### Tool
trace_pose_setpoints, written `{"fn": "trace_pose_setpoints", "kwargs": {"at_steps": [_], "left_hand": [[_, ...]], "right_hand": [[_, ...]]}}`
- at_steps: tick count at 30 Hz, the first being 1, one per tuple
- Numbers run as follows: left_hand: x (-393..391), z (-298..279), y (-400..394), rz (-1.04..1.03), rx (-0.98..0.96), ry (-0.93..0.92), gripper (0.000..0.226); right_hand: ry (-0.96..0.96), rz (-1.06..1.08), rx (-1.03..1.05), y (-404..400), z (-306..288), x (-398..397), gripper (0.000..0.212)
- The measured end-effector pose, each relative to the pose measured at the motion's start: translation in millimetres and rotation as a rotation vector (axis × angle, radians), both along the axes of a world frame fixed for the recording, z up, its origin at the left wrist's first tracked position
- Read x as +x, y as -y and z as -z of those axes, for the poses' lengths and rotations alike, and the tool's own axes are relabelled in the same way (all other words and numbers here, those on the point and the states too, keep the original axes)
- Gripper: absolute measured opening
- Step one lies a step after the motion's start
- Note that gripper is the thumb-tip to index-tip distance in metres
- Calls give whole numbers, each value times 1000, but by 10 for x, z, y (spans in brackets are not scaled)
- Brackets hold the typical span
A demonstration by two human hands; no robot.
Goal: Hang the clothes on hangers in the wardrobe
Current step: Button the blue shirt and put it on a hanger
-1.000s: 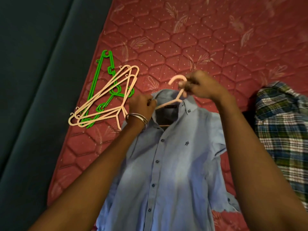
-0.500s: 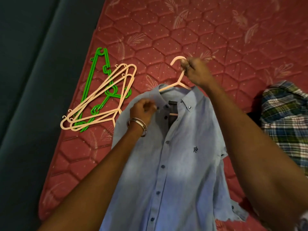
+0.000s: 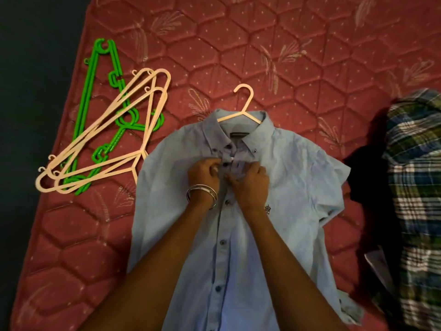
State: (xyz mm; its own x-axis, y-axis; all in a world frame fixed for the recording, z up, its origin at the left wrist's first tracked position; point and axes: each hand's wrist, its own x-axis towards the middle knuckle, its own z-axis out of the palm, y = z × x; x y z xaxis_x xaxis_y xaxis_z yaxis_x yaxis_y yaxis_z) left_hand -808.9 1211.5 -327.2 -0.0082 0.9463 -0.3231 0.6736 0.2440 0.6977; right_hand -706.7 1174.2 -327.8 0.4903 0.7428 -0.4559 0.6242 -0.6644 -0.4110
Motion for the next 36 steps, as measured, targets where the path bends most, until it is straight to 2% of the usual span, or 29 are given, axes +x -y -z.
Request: {"fn": "trace_pose_setpoints", "kwargs": {"at_steps": [4, 7, 9, 12, 14, 16, 18, 21, 23, 25, 27, 31, 36], "left_hand": [[102, 94, -98, 89, 54, -97, 12], [219, 71, -82, 145, 21, -175, 18], [227, 96, -121, 157, 2, -214, 20], [196, 131, -209, 165, -1, -170, 13], [161, 125, -214, 146, -4, -130, 9], [126, 111, -195, 88, 0, -87, 8], [103, 125, -164, 37, 12, -50, 9], [136, 186, -124, 74, 1, -106, 10], [193, 228, -108, 78, -16, -189, 13], [261, 229, -98, 37, -32, -225, 14], [307, 207, -127, -2, -53, -202, 14], [285, 128, -203, 15, -161, -68, 19], [214, -13, -154, 61, -190, 60, 15]], "right_hand": [[126, -4, -25, -102, 36, -27, 47], [94, 57, 151, -34, 46, 8, 32], [104, -3, 198, 17, 61, 20, 31], [169, -193, -31, 4, 73, -27, 41], [191, -202, -85, -35, 117, -27, 43], [138, -190, -11, -73, 143, 31, 28], [-8, -59, 101, -48, 142, 152, 14], [-219, 210, 239, 23, 84, 284, 11], [-305, 246, 289, 42, 84, 291, 13], [-325, 229, 308, 30, 75, 280, 16], [-312, 216, 310, 2, 64, 263, 10], [-266, 144, 347, -23, 41, 186, 11], [-293, 155, 404, -22, 17, 115, 13]]}}
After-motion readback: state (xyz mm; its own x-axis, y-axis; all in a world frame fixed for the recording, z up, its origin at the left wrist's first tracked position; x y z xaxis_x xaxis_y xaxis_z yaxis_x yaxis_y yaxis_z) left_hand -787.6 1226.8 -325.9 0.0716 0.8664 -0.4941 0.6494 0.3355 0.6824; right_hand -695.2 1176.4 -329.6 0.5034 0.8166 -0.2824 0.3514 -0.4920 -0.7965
